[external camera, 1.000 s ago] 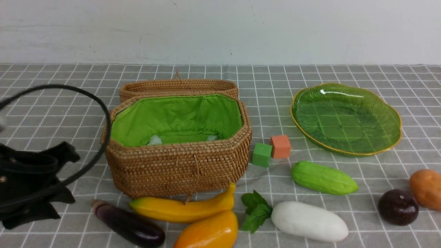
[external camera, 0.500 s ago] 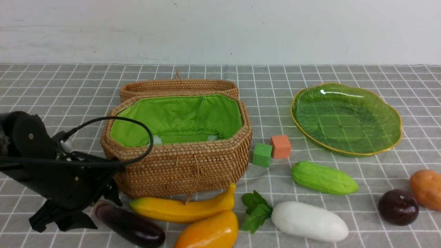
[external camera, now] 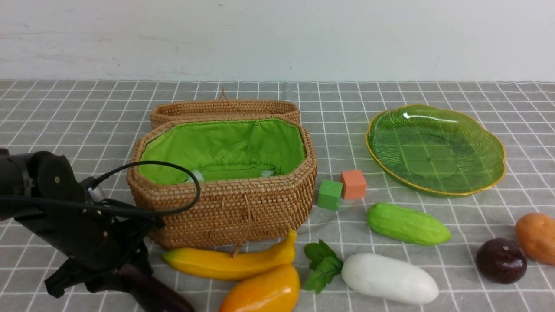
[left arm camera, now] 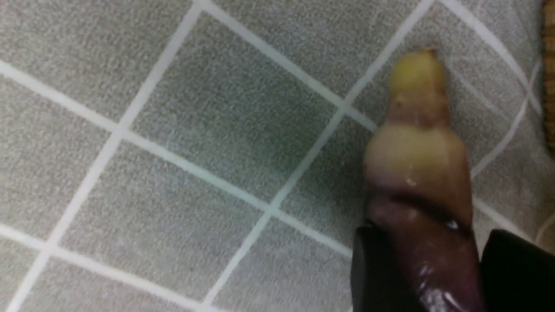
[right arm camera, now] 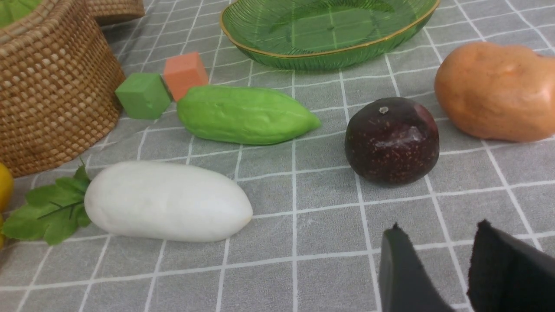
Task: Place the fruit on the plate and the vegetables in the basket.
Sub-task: Use the left arm to grab an eggplant and put it into the left basket
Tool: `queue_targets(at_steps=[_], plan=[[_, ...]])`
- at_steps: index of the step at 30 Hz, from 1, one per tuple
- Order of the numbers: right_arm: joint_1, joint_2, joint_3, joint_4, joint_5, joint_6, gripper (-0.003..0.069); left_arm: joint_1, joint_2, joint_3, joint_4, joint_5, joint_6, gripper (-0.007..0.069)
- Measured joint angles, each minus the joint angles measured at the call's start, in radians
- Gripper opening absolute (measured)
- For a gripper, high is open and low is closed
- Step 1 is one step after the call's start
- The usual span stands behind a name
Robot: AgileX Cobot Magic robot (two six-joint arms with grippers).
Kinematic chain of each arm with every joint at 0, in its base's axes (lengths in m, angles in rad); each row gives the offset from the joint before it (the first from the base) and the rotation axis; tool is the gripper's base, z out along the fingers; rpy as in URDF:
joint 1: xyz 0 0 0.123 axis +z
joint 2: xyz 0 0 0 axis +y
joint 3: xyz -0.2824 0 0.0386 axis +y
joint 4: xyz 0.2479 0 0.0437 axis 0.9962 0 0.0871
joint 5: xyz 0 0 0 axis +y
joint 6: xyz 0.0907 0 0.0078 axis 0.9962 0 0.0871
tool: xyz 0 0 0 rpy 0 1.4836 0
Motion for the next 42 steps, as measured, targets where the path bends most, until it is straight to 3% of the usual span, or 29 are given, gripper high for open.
queue_targets(at_steps=[8, 13, 22, 28, 36, 38, 42], plan=[[0.000, 0.000, 0.000, 0.000, 0.000, 0.000, 0.0240, 0.000, -0.207, -0.010, 0.077, 0.177, 0.022, 0.0299], [0.000, 0.000, 0.000, 0.000, 0.000, 0.000, 0.0240, 0.000, -0.328, -0.085, 0.031, 0.269, -0.004, 0.0299], [0.000, 0.000, 0.000, 0.000, 0.000, 0.000, 0.0240, 0.000, -0.288, -0.371, -0.254, 0.042, -0.029, 0.0299], [0.000, 0.000, 0.000, 0.000, 0.000, 0.000, 0.0240, 0.000, -0.103, -0.511, -0.281, 0.027, -0.031, 0.0305], [0.000, 0.000, 0.000, 0.000, 0.000, 0.000, 0.0240, 0.000, 0.050, -0.568, -0.292, 0.052, -0.026, 0.0563], [0.000, 0.000, 0.000, 0.000, 0.000, 0.000, 0.0240, 0.000, 0.048, -0.570, -0.292, 0.075, 0.012, 0.0598], [0.000, 0.000, 0.000, 0.000, 0.000, 0.000, 0.0240, 0.000, 0.004, -0.570, -0.292, 0.155, 0.203, 0.0603]])
